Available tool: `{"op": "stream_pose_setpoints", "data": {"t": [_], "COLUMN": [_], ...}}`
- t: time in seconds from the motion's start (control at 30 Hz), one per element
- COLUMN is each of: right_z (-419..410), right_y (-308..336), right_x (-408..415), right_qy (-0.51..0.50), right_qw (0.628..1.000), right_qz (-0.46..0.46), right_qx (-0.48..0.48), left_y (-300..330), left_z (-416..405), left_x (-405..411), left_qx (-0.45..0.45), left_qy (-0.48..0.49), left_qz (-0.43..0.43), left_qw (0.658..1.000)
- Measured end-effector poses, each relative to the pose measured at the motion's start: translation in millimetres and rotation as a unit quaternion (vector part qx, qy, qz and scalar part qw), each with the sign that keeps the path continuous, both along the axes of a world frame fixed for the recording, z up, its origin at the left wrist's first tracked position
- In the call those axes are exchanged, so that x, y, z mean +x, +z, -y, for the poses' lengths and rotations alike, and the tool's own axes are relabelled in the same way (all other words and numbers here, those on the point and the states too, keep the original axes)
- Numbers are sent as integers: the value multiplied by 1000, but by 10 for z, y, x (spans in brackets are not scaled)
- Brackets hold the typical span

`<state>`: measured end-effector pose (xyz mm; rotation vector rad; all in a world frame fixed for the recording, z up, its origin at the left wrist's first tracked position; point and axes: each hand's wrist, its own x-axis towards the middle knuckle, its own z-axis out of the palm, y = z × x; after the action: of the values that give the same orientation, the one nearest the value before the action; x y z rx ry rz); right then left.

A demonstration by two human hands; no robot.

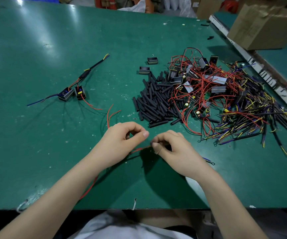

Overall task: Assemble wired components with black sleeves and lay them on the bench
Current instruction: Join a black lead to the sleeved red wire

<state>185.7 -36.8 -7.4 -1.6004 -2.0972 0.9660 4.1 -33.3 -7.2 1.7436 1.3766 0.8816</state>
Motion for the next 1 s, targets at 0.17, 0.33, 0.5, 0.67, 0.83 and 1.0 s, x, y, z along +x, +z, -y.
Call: {"op": "stream_pose_setpoints", "data": {"t": [0.17, 0.33, 0.5, 0.67, 0.83, 1.0], "right_z": [39, 75, 109, 113, 99, 85], "right_y": [45, 54, 30, -2, -43, -59], "right_x": [-57, -99, -136, -148, -132, -106], "right_qy": [-63, -77, -90, -112, -128, -124], "right_qw": [989, 984, 982, 974, 967, 962], "right_qz": [-130, -142, -130, -170, -206, -231], "right_qx": [37, 68, 100, 96, 83, 74], "left_y": [-2, -18, -37, -27, -45, -42], "left_z": [24, 70, 91, 85, 72, 56], "left_x": [-6, 19, 64, 92, 113, 103], "left_qx": [4, 53, 100, 99, 87, 70], "left_qy": [-8, 13, 42, 58, 50, 40], "left_qz": [14, -12, -52, -63, -79, -92], "left_qw": [1000, 998, 993, 991, 992, 992]}}
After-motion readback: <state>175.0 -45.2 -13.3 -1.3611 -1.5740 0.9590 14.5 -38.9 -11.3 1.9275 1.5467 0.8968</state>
